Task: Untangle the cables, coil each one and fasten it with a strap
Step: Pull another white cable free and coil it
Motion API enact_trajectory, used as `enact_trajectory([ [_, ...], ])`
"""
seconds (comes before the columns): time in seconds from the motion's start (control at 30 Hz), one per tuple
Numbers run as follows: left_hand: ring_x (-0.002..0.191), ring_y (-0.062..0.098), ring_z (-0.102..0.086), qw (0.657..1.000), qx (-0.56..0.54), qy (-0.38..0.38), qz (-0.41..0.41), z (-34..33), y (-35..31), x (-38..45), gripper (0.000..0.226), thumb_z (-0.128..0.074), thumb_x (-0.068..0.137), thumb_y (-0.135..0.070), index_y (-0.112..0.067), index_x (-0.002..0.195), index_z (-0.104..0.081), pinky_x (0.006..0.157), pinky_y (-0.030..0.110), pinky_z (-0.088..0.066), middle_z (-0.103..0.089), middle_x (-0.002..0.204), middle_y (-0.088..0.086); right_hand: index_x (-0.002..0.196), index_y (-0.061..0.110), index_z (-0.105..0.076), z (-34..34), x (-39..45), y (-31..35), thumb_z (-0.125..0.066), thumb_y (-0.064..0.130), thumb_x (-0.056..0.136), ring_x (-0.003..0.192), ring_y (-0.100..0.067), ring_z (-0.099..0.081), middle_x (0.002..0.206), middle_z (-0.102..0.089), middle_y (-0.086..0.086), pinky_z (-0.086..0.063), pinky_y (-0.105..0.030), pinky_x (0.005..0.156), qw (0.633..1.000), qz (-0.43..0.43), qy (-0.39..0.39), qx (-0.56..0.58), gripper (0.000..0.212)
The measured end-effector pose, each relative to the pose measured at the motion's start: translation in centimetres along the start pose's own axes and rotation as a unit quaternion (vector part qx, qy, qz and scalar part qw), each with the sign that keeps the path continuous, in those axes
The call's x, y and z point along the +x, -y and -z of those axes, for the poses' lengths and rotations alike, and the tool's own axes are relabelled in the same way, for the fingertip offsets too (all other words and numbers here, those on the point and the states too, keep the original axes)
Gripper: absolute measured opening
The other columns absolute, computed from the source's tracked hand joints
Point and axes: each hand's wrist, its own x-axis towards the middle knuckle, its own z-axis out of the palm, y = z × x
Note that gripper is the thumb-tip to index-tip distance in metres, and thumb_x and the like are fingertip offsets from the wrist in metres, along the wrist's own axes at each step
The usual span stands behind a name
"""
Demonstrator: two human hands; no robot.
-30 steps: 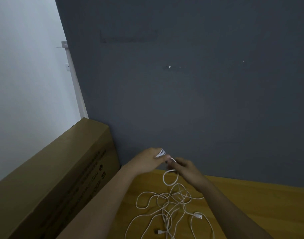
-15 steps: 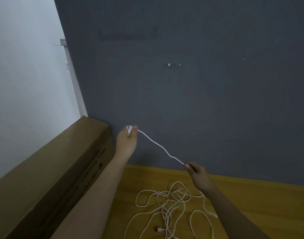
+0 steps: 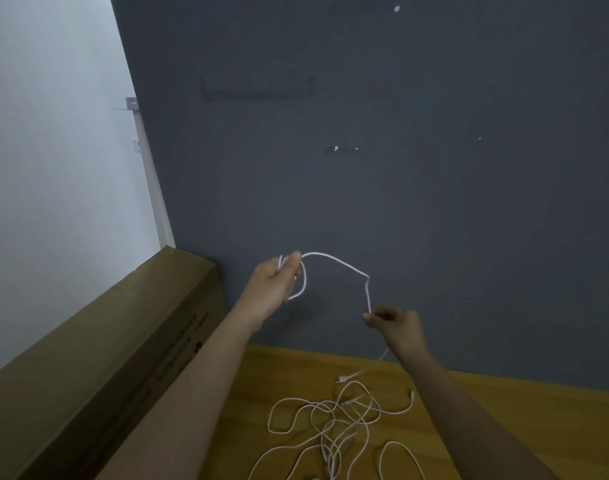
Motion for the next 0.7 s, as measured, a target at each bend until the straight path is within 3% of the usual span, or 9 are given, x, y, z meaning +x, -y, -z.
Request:
enact_trajectory([
  [0.1, 0.043, 0.009, -0.025, 0.997, -0.039, 0.071, 0.001, -0.5, -0.9, -0.4, 0.04, -0.045, 0.1, -0.037, -0.019, 0.065, -0.045, 0.044, 0.019, -0.025, -0.029, 0.049, -0.007, 0.069, 0.011, -0.068, -0.6, 0.3, 1.0, -0.069, 0.016, 0.086, 0.064, -0.013, -0.062, 0.067, -0.067, -0.002, -0.046, -0.026, 0.062, 1.0, 0.016, -0.004, 0.004, 0.018],
  [0.2, 0.042, 0.011, -0.022, 0.992, -0.084, 0.096, 0.015, -0.5, -1.4, -0.5, 0.039, -0.048, 0.099, -0.037, -0.018, 0.065, -0.043, 0.043, 0.019, -0.027, -0.026, 0.05, -0.002, 0.094, 0.008, -0.068, -1.2, 0.2, 2.2, -0.059, 0.017, 0.094, 0.062, -0.014, -0.057, 0.074, -0.062, -0.004, -0.05, -0.03, 0.06, 0.996, 0.042, -0.025, 0.08, 0.012],
  [0.3, 0.039, 0.011, -0.024, 0.977, -0.171, 0.126, 0.029, -0.2, -1.8, -0.8, 0.036, -0.055, 0.091, -0.042, -0.014, 0.07, -0.048, 0.044, 0.018, -0.03, -0.029, 0.048, -0.002, 0.1, 0.014, -0.07, -1.4, 0.4, 2.2, -0.051, 0.025, 0.099, 0.069, -0.019, -0.059, 0.077, -0.064, -0.002, -0.039, -0.027, 0.055, 0.986, 0.131, -0.077, -0.072, 0.021],
  [0.4, 0.04, 0.008, -0.026, 0.961, -0.243, 0.13, 0.017, -0.3, -2.2, -1.0, 0.033, -0.056, 0.084, -0.044, -0.013, 0.074, -0.054, 0.046, 0.019, -0.03, -0.03, 0.046, -0.005, 0.106, 0.025, -0.068, -1.8, 0.0, 2.3, -0.045, 0.032, 0.1, 0.087, -0.028, -0.064, 0.093, -0.067, -0.001, -0.039, -0.029, 0.061, 0.928, 0.189, -0.058, -0.317, 0.025],
  [0.5, 0.041, 0.007, -0.026, 0.956, -0.271, 0.111, 0.008, -0.3, -2.5, -1.1, 0.032, -0.052, 0.087, -0.042, -0.012, 0.077, -0.057, 0.049, 0.018, -0.031, -0.029, 0.046, -0.005, 0.115, 0.032, -0.065, -2.8, -0.6, 2.3, -0.049, 0.028, 0.097, 0.098, -0.024, -0.064, 0.106, -0.066, 0.001, -0.047, -0.029, 0.069, 0.852, 0.259, 0.001, -0.455, 0.024],
  [0.53, 0.042, 0.007, -0.027, 0.955, -0.279, 0.103, 0.008, -0.3, -2.5, -1.1, 0.031, -0.049, 0.091, -0.039, -0.011, 0.079, -0.058, 0.05, 0.018, -0.032, -0.03, 0.048, -0.005, 0.11, 0.031, -0.067, -3.1, -1.2, 2.5, -0.059, 0.024, 0.09, 0.092, -0.023, -0.065, 0.099, -0.067, 0.0, -0.047, -0.027, 0.064, 0.826, 0.298, 0.011, -0.478, 0.022],
  [0.6, 0.046, 0.008, -0.031, 0.951, -0.297, 0.089, 0.004, -0.4, -2.5, -1.0, 0.027, -0.042, 0.1, -0.027, -0.01, 0.085, -0.056, 0.053, 0.019, -0.034, -0.033, 0.054, -0.005, 0.082, 0.028, -0.074, -3.5, -2.3, 2.5, -0.085, 0.018, 0.06, 0.063, -0.02, -0.064, 0.07, -0.064, 0.001, -0.041, -0.02, 0.044, 0.779, 0.372, 0.025, -0.504, 0.027],
  [0.63, 0.049, 0.008, -0.035, 0.95, -0.301, 0.08, 0.0, -0.5, -2.4, -0.9, 0.024, -0.039, 0.102, -0.022, -0.009, 0.088, -0.054, 0.056, 0.02, -0.035, -0.035, 0.058, -0.004, 0.071, 0.027, -0.073, -3.5, -2.7, 2.5, -0.09, 0.014, 0.044, 0.051, -0.018, -0.059, 0.06, -0.059, 0.003, -0.035, -0.016, 0.038, 0.764, 0.402, 0.024, -0.503, 0.034],
  [0.7, 0.055, 0.009, -0.042, 0.959, -0.279, 0.059, -0.007, -0.7, -1.9, -0.6, 0.02, -0.036, 0.103, -0.015, -0.011, 0.088, -0.049, 0.064, 0.024, -0.037, -0.041, 0.063, -0.004, 0.065, 0.026, -0.072, -3.6, -3.2, 2.5, -0.092, 0.011, 0.035, 0.046, -0.016, -0.055, 0.055, -0.055, 0.005, -0.031, -0.015, 0.037, 0.745, 0.454, 0.022, -0.489, 0.038],
])
